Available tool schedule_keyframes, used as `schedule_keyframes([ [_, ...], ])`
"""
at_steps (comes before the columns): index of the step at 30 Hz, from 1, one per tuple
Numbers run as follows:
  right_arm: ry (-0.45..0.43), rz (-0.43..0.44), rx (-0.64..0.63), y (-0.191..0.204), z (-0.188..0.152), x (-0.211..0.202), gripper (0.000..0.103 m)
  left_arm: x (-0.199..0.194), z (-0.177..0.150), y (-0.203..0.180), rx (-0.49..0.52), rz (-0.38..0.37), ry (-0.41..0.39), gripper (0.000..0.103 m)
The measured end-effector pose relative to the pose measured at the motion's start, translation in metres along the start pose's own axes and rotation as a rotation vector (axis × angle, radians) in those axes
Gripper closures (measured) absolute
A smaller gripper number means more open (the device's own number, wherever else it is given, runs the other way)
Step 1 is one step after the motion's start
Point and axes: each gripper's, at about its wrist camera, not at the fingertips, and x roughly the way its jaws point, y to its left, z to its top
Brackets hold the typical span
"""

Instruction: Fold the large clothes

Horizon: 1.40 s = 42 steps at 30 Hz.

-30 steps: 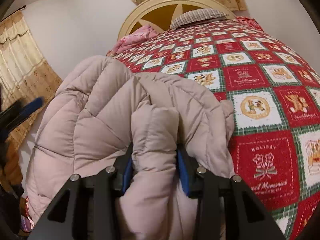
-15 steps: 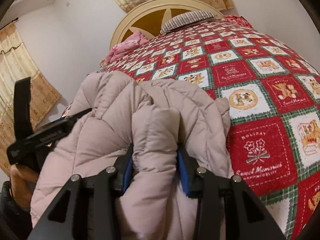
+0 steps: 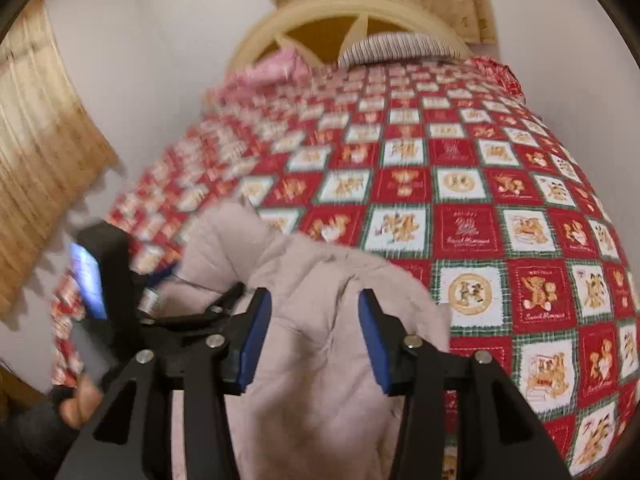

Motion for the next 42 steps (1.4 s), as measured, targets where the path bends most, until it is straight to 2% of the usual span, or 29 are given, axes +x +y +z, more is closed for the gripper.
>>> schedule_keyframes([
  [1,0.036,-0.061,-0.012,0.004,-0.002,0.019,0.054,0.001,0.0,0.0,-0.002,0.0,0.002,0.01],
  [3,0.071,-0.079,0.01,0.0,-0.009,0.045,0.053,0.003,0.001,0.0,-0.009,0.001,0.012,0.01],
  [10,-0.01,-0.06,0.052,-0.014,-0.024,0.071,0.047,0.012,0.002,0.001,-0.035,0.004,0.025,0.009],
  [15,-0.023,-0.084,0.074,-0.013,-0.026,0.078,0.046,0.02,0.003,0.0,-0.047,0.017,0.034,0.007],
  [28,0.016,-0.142,0.071,-0.013,-0.024,0.09,0.045,0.037,0.006,-0.004,-0.024,0.022,0.08,0.005],
  [42,0.023,-0.165,0.065,-0.011,-0.022,0.094,0.044,0.033,0.003,-0.004,-0.021,0.043,0.062,0.005],
])
